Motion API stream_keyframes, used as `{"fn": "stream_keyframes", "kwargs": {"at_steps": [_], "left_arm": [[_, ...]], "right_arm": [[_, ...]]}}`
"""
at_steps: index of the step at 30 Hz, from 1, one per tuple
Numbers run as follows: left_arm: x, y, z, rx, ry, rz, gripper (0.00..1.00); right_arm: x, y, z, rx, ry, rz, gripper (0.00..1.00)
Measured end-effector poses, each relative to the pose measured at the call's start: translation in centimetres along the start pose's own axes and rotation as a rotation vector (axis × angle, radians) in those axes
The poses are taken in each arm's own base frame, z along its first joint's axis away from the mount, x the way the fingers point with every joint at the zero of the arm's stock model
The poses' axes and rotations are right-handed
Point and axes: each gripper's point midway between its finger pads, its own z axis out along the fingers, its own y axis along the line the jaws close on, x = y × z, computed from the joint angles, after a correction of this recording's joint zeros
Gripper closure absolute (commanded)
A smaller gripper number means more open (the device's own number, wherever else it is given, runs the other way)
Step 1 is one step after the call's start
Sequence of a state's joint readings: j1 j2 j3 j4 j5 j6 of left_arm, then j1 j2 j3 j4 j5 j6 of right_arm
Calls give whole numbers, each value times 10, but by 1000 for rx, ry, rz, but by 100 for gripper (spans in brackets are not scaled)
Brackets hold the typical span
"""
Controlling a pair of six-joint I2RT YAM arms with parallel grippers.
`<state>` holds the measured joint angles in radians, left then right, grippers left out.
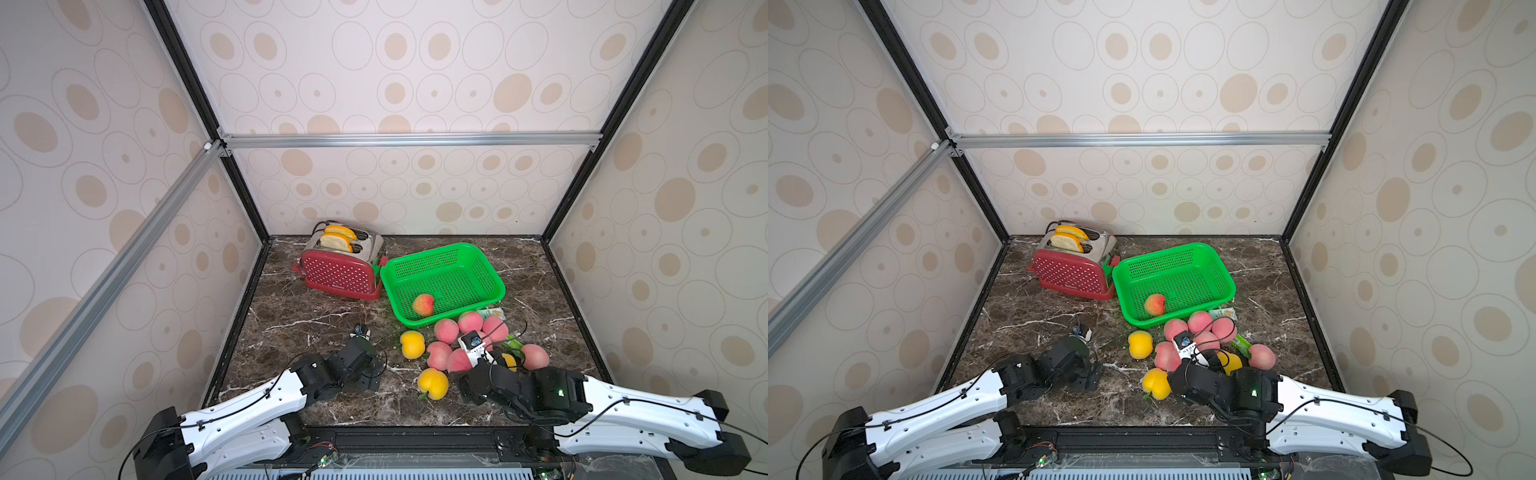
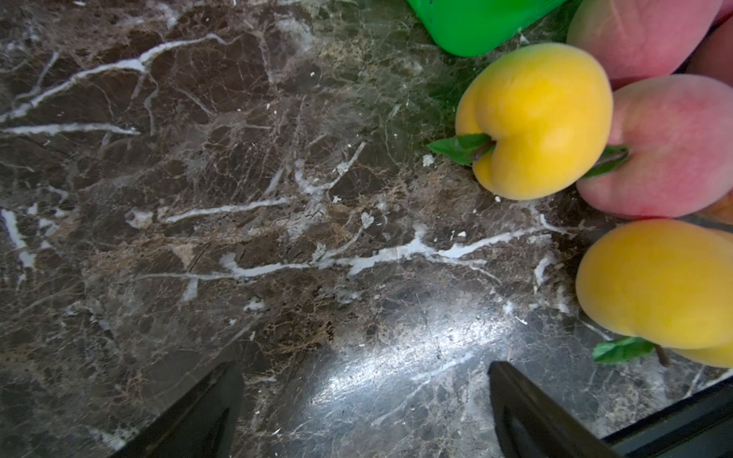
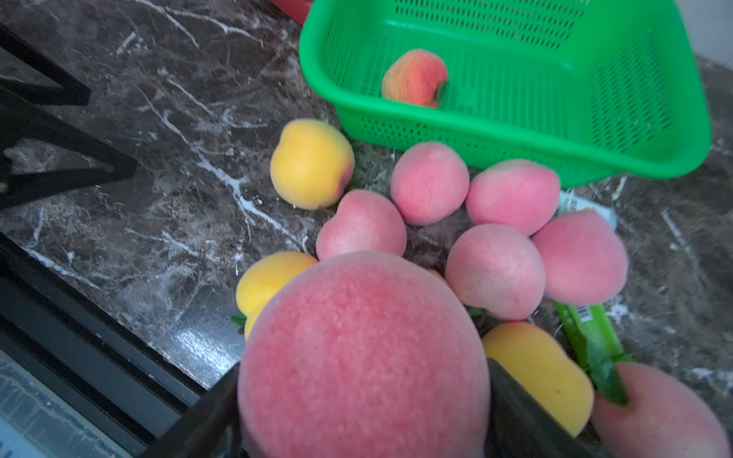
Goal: Put the peaches into the basket
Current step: Pick up the peach from the center of the board, then place the peach in the basket.
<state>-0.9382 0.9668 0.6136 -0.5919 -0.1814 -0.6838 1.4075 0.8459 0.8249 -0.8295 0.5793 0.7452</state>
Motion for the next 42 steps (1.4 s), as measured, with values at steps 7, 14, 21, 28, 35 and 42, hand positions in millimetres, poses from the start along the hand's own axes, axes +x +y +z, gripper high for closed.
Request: {"fn": "stream_keyframes", "kwargs": {"at_steps": [7,14,21,28,35,42], "left_arm": [[-9,-4,-4,10,-21,-2,1],[-24,-9,-14,16,-52,15,1],[-28,-9,-17,7,-52,34,1],[-34,-11,-21,9,-64,47,1],[-34,-10,-26,13,-74,48,1],[-37,-7,-29,9,-93,44,1]], "right_arm": [[-78,-39,-21,83,-128,-6,15],[-115,-89,2,147,-95,34,16],[-147,-116,33,106,-80,86,16],[-154,-149,86,70,-16,171,16],[-146,-162,153,21,79,220,16],[-142,-165,194,-1,124,231,17]]}}
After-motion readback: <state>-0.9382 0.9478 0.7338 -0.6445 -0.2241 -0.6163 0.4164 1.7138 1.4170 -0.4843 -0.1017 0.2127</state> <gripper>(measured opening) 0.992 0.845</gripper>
